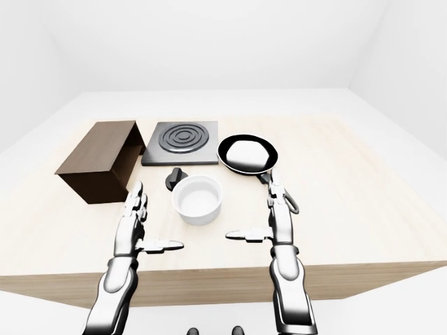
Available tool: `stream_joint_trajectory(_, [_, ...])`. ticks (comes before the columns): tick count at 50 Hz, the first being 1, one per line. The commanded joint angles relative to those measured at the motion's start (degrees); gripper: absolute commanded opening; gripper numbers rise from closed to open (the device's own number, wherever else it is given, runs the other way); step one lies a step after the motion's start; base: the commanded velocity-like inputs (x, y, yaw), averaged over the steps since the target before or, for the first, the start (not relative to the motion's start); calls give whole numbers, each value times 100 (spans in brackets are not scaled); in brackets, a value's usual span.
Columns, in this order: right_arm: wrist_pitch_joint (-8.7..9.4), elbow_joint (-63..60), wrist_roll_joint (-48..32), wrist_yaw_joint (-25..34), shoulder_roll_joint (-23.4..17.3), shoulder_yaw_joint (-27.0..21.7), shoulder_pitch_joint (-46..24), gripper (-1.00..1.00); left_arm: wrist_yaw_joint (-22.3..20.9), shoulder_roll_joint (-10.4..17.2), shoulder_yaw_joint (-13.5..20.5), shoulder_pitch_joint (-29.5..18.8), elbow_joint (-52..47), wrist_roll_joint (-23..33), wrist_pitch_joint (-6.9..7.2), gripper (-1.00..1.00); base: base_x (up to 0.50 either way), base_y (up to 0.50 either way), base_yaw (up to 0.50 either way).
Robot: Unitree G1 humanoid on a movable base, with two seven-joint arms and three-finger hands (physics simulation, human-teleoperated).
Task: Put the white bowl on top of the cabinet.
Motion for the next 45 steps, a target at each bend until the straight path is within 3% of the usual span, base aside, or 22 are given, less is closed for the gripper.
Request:
stream_joint_trajectory(1, [54,-8,30,-52,-14,-68,-51,100,536,-9,-104,75,-268,822,0,100,0,0,0])
stream_joint_trajectory(2, [80,-40,51,-41,-18,-79,-46,100,617,-22,-74,51,-323,873,97,100,0,0,0])
stream_joint_trajectory(10, [82,-42,52,-39,-18,-80,-45,100,631,-14,-81,49,-328,868,107,100,0,0,0])
stream_joint_trajectory(11, [144,-317,88,-17,-12,-96,95,100,874,-60,-188,-139,-1319,1710,1000,100,0,0,0])
stream_joint_trajectory(15, [217,-505,145,31,-17,-159,162,100,952,-75,-430,-263,-1854,2409,1000,100,0,0,0])
stream_joint_trajectory(20, [241,-539,162,55,-11,-182,168,100,942,-88,-472,-272,-1952,2504,1000,100,0,0,0])
stream_joint_trajectory(21, [282,-603,187,60,-15,-214,179,100,934,-96,-592,-318,-2106,2814,1000,100,0,0,0])
stream_joint_trajectory(27, [286,-608,184,67,-9,-221,179,100,928,-102,-597,-320,-2115,2839,1000,100,0,0,0])
stream_joint_trajectory(28, [254,-714,260,111,-11,-258,233,100,1173,-115,-696,-579,-1994,3419,1000,100,0,0,0])
stream_joint_trajectory(30, [253,-722,261,118,-7,-264,236,100,1173,-133,-690,-594,-1982,3469,1000,100,0,0,0])
stream_joint_trajectory(31, [261,-679,277,119,-12,-286,195,100,1203,-159,-804,-673,-1962,3773,1000,100,0,0,0])
stream_joint_trajectory(35, [261,-676,277,121,-10,-289,192,100,1188,-182,-796,-676,-1957,3811,1000,100,0,0,0])
stream_joint_trajectory(36, [203,-736,325,178,-4,-276,246,100,1197,-194,-952,-778,-1862,4195,1000,100,0,0,0])
stream_joint_trajectory(38, [199,-740,326,184,-2,-277,249,100,1182,-217,-945,-781,-1852,4238,1000,100,0,0,0])
stream_joint_trajectory(39, [170,-763,343,198,-6,-293,255,100,1201,-254,-1042,-926,-1760,4624,1000,100,0,0,0])
stream_joint_trajectory(45, [215,-808,374,218,-7,-330,247,100,1039,-383,-1176,-1166,-1544,5262,1000,100,0,0,0])
